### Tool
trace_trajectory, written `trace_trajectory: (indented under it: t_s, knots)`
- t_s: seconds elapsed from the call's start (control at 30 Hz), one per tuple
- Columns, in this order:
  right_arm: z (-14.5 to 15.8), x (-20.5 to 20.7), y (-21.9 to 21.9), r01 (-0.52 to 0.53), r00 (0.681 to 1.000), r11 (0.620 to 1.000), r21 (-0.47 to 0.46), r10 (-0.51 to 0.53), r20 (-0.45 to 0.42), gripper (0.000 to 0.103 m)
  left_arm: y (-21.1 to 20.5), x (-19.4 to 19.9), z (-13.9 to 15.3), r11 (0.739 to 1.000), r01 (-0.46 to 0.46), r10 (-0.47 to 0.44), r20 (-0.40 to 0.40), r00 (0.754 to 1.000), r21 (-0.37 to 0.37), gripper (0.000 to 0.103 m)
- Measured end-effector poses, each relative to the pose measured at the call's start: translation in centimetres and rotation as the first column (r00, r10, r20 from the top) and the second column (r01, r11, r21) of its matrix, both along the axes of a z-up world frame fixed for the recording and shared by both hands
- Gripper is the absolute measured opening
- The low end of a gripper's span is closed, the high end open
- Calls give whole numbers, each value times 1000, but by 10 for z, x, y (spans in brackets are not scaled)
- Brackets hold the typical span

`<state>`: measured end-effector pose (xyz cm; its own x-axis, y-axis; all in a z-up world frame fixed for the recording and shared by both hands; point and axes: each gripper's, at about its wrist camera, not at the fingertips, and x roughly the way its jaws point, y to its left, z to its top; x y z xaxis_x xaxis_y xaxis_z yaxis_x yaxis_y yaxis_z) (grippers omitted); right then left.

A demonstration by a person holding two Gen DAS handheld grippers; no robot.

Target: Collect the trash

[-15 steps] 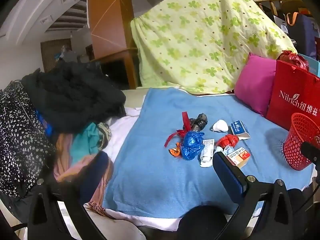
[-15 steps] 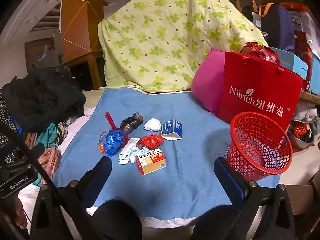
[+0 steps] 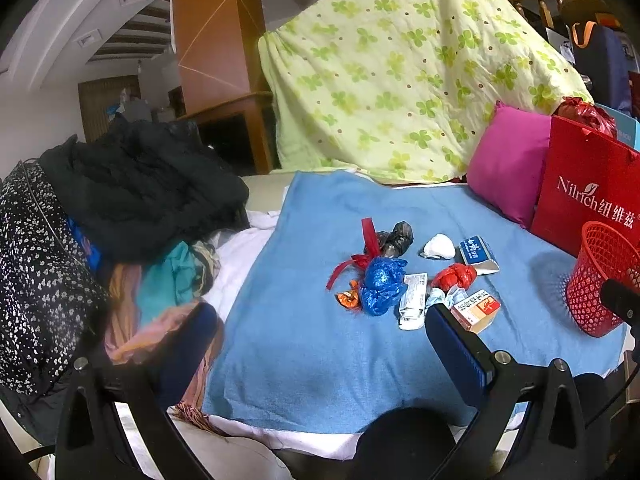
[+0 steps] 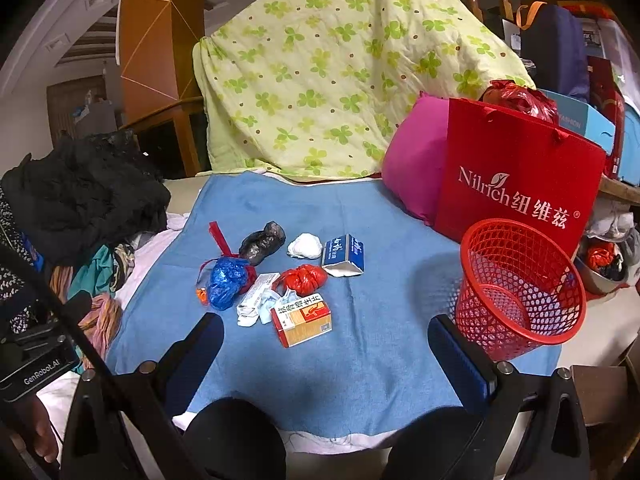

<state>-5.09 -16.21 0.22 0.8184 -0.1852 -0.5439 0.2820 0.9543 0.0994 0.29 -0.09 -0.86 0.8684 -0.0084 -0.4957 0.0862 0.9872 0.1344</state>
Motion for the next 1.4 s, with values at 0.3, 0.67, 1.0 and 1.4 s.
trace_trajectory:
  t_s: [0.3, 0.67, 1.0, 1.4]
  knots:
    - [-2, 2, 0, -2, 1000, 1000, -3, 2, -11, 103, -1, 1, -2, 1000, 2, -2, 6, 1000, 19, 103]
    - [-1, 7, 2, -2, 999, 1000, 14, 3, -45, 103, 0, 3, -4, 999, 7, -6, -16, 1000, 36, 103]
    - [-7, 19, 3, -9, 999, 1000, 27, 11, -50, 103, 1, 9, -12, 1000, 11, -11, 13, 1000, 3, 103]
    - [-37, 70, -16, -36, 994, 982, 184, 55, -98, 103, 22, 47, -44, 1000, 2, -5, -86, 996, -31, 103]
